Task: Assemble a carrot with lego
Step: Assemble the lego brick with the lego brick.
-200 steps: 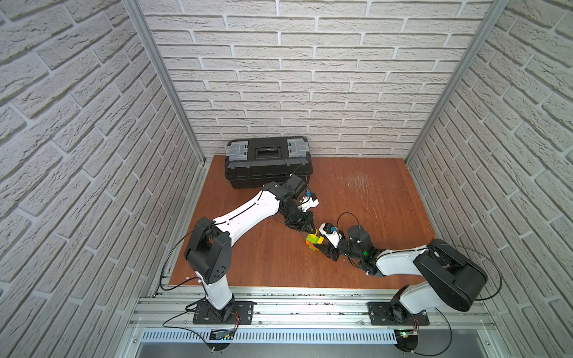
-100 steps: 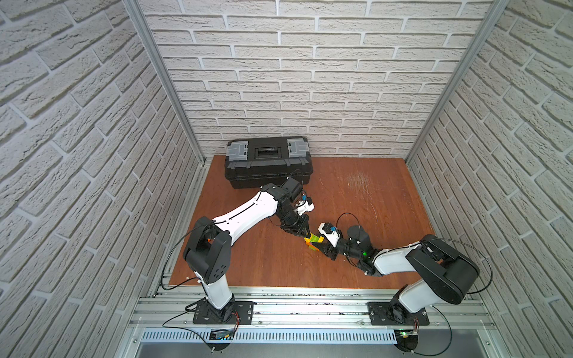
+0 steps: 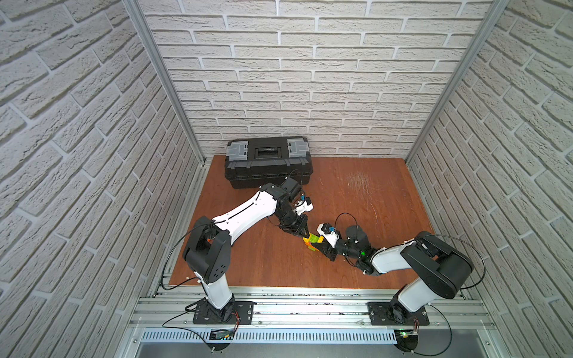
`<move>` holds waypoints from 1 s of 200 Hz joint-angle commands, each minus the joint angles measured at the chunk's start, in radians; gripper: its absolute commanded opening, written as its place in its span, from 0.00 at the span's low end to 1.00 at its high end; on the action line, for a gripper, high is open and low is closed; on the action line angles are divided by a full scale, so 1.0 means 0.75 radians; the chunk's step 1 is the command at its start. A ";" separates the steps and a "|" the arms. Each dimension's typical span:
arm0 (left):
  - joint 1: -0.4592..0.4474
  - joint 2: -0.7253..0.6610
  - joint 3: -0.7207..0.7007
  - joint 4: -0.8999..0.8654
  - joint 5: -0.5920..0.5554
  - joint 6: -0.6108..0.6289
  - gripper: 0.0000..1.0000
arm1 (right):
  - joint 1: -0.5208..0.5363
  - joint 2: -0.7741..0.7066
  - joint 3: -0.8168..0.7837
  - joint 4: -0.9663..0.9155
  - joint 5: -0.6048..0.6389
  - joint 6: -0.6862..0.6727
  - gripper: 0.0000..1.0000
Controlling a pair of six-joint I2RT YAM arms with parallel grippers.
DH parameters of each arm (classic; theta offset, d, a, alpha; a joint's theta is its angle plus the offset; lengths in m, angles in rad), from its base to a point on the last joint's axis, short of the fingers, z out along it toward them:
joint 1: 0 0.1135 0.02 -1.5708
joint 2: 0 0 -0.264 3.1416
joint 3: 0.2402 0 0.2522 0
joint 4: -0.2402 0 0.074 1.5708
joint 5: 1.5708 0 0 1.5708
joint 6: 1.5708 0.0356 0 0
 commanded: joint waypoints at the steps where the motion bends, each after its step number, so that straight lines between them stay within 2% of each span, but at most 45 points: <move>1: 0.011 -0.002 0.018 -0.030 0.002 0.030 0.00 | 0.001 0.002 0.026 0.042 -0.018 0.014 0.31; 106: 0.013 0.047 0.019 -0.020 -0.065 -0.006 0.00 | 0.025 -0.006 0.049 -0.033 -0.018 -0.032 0.17; 157: -0.010 0.101 0.109 -0.027 -0.157 -0.127 0.00 | 0.041 0.004 0.050 -0.041 -0.006 -0.050 0.15; 200: -0.068 0.097 0.114 -0.018 -0.241 -0.237 0.00 | 0.053 0.006 0.053 -0.038 0.007 -0.058 0.14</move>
